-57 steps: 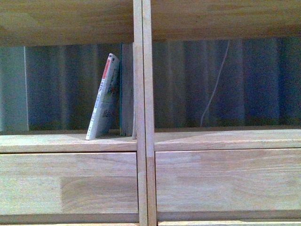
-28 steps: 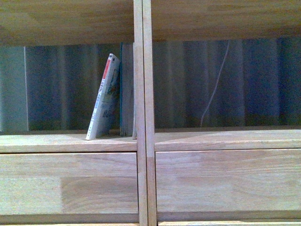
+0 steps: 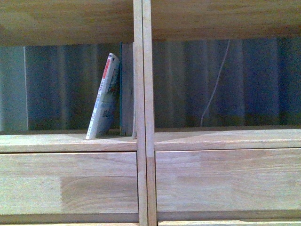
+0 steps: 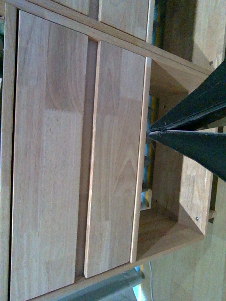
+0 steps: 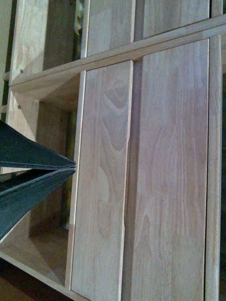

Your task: Organize books on shelf

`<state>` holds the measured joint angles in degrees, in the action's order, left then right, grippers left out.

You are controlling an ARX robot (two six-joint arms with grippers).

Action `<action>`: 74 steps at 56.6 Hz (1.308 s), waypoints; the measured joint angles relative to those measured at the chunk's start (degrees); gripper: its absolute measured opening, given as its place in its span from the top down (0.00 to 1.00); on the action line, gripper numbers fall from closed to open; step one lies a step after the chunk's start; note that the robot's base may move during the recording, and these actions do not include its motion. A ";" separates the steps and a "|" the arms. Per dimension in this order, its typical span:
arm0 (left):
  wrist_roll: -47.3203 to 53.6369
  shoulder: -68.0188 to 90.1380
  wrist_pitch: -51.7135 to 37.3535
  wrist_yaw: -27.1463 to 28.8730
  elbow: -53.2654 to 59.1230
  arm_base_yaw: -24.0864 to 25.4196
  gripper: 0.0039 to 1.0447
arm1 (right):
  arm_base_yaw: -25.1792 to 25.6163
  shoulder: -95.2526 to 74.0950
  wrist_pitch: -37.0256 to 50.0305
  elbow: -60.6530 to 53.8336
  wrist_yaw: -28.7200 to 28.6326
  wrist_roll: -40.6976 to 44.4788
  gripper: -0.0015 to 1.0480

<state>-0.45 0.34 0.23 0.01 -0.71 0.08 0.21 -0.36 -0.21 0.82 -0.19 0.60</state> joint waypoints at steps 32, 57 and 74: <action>0.00 0.00 0.00 0.00 0.00 0.00 0.55 | 0.00 0.02 0.00 0.00 0.00 0.00 0.60; 0.11 0.00 0.00 0.00 0.00 0.00 0.07 | 0.00 0.02 0.00 0.00 0.00 -0.04 0.07; 0.13 0.00 0.00 0.00 0.00 0.00 0.07 | 0.00 0.02 0.00 0.00 0.00 -0.04 0.07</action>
<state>-0.32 0.34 0.23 0.01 -0.71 0.08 0.21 -0.34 -0.21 0.82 -0.19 0.56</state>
